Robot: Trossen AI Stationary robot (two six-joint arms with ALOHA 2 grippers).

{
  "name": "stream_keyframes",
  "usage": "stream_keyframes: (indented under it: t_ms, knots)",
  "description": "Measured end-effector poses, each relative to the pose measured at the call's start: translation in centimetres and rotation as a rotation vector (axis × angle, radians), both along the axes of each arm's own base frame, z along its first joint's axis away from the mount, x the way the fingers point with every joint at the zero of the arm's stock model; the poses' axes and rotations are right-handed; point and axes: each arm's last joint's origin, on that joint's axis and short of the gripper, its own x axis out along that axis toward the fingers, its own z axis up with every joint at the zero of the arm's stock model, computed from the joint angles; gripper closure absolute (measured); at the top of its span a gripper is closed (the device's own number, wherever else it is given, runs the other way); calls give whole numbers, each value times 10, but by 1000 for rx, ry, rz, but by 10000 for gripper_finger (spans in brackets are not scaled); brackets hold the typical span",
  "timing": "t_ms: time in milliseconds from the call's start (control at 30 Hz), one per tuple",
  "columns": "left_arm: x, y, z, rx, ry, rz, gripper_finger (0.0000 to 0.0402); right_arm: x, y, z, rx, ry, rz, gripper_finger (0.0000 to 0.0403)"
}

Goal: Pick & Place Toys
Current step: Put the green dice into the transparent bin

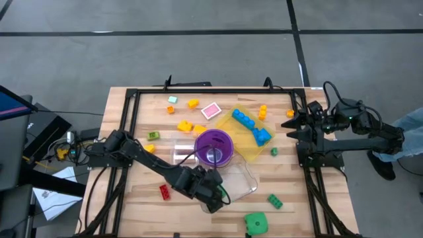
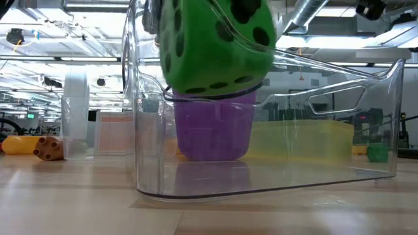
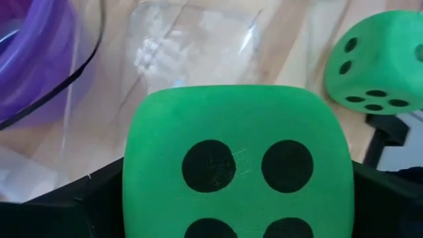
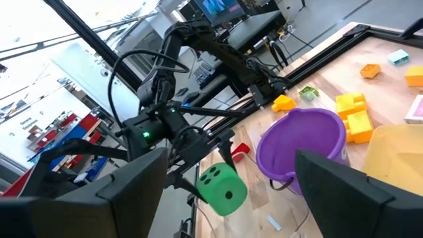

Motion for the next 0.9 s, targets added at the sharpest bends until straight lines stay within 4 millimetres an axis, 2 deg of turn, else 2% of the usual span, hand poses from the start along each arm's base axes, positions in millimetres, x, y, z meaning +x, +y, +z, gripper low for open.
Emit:
stream_keyframes:
  t_ms: [367, 767, 900]
  knots:
    - [-2, 11, 2, 10, 44, 23, 2, 0, 0, 0, 0, 0, 1, 82]
    - [-4, 7, 3, -25, 71, -60, 2, 0, 0, 0, 0, 0, 0, 82]
    - [-3, 8, 3, -25, 57, -28, 2, 0, 0, 0, 0, 1, 0, 82]
